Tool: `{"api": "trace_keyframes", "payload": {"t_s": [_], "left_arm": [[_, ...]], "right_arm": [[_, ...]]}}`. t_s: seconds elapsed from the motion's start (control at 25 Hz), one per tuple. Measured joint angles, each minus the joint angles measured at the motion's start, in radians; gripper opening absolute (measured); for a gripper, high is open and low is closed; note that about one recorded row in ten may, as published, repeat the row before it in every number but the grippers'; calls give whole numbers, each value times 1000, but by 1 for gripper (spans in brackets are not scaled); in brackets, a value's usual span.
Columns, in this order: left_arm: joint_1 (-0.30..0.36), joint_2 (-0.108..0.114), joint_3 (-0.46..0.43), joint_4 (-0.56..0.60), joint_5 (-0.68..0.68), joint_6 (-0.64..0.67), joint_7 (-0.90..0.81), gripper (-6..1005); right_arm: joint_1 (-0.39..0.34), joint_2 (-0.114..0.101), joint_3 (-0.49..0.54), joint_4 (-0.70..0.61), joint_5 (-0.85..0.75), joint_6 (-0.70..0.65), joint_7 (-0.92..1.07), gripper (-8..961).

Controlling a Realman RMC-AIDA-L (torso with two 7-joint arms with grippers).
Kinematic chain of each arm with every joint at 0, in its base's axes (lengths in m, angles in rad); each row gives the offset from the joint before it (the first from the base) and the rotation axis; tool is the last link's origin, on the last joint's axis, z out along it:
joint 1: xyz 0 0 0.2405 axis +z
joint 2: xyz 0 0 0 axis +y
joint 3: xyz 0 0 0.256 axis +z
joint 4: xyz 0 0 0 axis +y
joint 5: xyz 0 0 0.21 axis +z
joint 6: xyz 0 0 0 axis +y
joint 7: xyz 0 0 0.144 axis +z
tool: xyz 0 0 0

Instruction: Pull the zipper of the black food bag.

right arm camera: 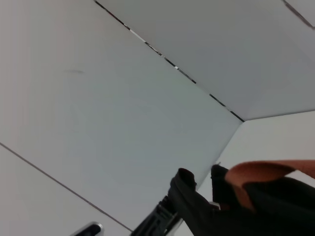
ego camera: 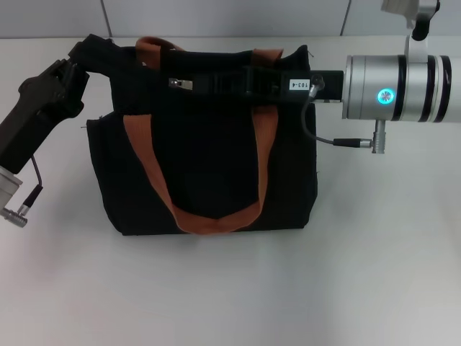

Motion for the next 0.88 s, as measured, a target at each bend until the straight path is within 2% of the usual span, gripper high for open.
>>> {"api": "trace_keyframes", "payload": {"t_s": [0.24,0.88], "left_arm": [[1,0,-3,-1,-10,-5,0,100],[6,1,-7,-3,-29,-12,1,102]], "right_arm": [[-7,0,6,13,-3,3,-1,-4],[-85,-28,11,11,-5,-5,16,-5]]}}
